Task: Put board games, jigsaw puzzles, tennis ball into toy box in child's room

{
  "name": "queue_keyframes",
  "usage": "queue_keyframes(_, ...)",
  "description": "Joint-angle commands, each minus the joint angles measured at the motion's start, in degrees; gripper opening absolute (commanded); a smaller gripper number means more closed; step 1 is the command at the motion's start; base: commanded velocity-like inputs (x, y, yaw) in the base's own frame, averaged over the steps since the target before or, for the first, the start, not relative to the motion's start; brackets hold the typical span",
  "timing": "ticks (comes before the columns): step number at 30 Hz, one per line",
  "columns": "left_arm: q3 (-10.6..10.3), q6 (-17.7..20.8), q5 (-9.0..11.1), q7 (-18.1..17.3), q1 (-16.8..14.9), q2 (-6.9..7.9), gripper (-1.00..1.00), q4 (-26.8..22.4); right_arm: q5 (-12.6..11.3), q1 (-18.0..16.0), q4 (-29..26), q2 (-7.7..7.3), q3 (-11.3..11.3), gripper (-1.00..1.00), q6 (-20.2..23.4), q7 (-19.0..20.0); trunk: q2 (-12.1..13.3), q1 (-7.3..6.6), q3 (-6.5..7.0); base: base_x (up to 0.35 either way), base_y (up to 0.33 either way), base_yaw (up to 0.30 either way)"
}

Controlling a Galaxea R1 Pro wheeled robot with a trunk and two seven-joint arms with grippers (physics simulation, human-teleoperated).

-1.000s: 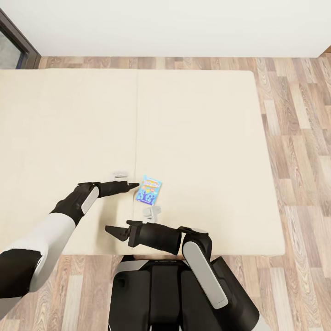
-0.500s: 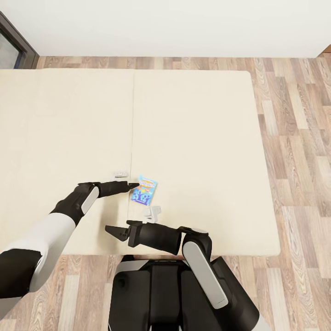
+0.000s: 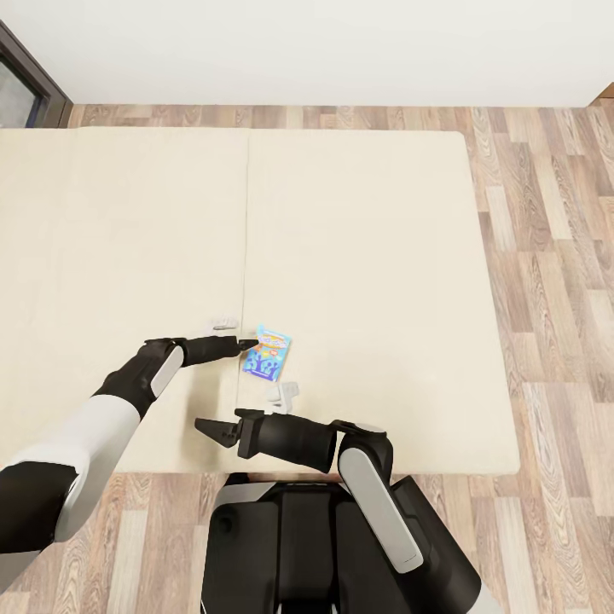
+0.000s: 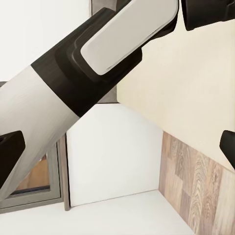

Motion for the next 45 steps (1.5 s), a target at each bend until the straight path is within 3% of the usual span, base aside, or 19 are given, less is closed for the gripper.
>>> queue_keyframes(1, -0.3, 0.4, 0.5, 0.1, 0.0, 0.07, 1.00, -0.1, 0.2, 0.0, 0.0, 0.03, -0.1, 1.00, 0.2, 0.2, -0.1, 0.03, -0.06, 0.000, 0.000, 0.000)
queue_keyframes(21, -0.3, 0.4, 0.5, 0.0, 0.0, 0.07, 1.00, -0.1, 0.2, 0.0, 0.0, 0.02, -0.1, 1.00, 0.2, 0.2, -0.1, 0.03, -0.06, 0.000, -0.002, 0.000)
queue_keyframes(45, -0.3, 0.4, 0.5, -0.1, 0.0, 0.07, 1.00, -0.1, 0.2, 0.0, 0.0, 0.03, -0.1, 1.00, 0.2, 0.2, -0.1, 0.03, -0.06, 0.000, -0.121, 0.000)
